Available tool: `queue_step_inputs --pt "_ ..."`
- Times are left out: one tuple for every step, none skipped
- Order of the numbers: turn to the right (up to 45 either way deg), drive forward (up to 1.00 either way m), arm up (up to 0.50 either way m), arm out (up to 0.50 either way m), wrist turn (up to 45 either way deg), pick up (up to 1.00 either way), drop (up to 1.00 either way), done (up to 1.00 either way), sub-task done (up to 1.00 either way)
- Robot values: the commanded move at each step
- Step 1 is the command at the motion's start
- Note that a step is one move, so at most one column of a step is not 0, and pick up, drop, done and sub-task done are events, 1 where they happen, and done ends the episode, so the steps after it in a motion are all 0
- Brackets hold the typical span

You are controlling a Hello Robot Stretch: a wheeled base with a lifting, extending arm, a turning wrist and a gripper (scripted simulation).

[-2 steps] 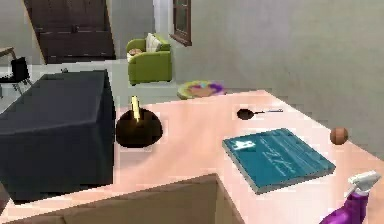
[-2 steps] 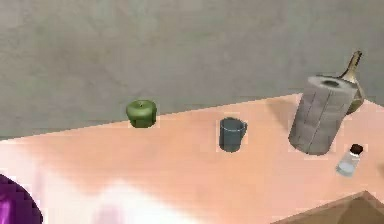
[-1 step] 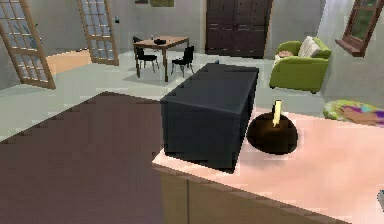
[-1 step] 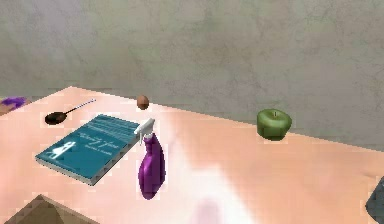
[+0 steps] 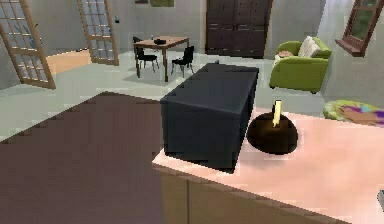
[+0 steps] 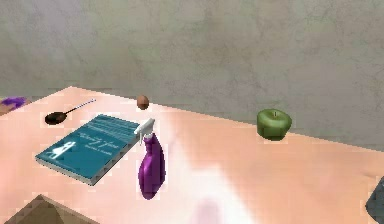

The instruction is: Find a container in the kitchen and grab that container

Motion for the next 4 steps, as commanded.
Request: queue_step_inputs --pt "0.0 0.0 0.38 0.0 0.0 0.0 0.0 0.0 0.0" --pt "0.0 0.0 0.0 0.08 0.0 0.0 0.0 0.0 0.0" --pt "0.0 0.0 0.0 0.0 45.0 0.0 0.0 0.0 0.0" --pt "0.0 0.0 0.0 0.0 45.0 0.0 0.0 0.0 0.0"
